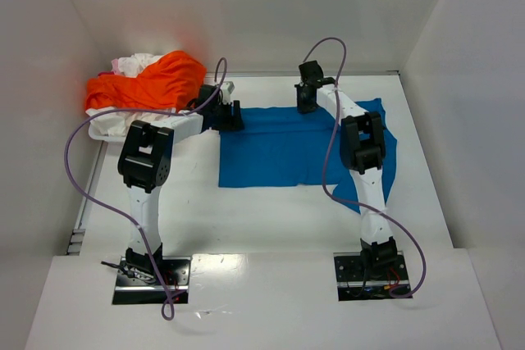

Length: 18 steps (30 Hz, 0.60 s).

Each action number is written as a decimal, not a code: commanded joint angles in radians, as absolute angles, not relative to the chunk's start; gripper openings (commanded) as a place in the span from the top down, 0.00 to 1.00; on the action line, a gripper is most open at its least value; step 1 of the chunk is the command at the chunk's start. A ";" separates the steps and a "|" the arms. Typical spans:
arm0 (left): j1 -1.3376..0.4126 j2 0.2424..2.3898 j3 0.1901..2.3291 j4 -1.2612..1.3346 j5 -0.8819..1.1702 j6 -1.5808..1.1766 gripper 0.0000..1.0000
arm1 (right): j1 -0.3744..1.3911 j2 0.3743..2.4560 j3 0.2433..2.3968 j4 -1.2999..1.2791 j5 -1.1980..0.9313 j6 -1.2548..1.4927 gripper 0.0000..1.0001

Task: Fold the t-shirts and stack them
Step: Fold the flattened tshirt in 1/3 of the way

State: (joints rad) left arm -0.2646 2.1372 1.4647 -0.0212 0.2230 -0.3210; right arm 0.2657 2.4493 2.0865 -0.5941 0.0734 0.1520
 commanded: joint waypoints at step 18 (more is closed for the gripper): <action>-0.252 2.180 1.471 -0.029 0.239 -0.339 0.32 | 0.265 2.560 2.376 -0.641 0.169 0.163 1.00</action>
